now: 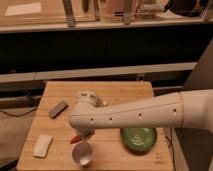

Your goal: Place the pepper in the ceramic cup

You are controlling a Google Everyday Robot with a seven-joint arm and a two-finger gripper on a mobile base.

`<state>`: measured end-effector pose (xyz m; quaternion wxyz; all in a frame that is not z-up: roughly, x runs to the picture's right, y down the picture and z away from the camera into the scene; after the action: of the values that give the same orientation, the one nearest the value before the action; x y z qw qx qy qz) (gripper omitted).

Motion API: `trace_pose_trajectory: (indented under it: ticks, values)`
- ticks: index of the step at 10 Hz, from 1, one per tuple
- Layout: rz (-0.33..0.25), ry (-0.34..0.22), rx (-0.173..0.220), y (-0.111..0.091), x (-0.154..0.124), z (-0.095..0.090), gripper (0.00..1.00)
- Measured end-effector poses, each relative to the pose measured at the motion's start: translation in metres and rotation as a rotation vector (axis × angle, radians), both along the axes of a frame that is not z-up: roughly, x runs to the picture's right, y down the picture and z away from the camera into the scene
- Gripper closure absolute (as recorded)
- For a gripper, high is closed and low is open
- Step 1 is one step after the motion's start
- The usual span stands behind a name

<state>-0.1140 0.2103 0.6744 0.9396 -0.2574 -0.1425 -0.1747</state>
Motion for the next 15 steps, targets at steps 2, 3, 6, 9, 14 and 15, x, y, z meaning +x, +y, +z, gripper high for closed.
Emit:
trace_pose_trajectory:
  ticks: [2,3,6,9,14,15]
  values:
    - [0.011,-0.005,0.02,-0.008,-0.007,-0.006,1.0]
    - [0.015,-0.007,0.025,-0.01,-0.01,-0.009,1.0]
    - [0.024,-0.008,0.048,-0.017,-0.019,-0.023,1.0]
    - [0.032,0.002,0.084,-0.028,-0.022,-0.043,1.0]
    - [0.033,0.027,0.129,-0.038,-0.024,-0.059,1.0]
    - [0.032,0.03,0.133,-0.039,-0.025,-0.059,1.0]
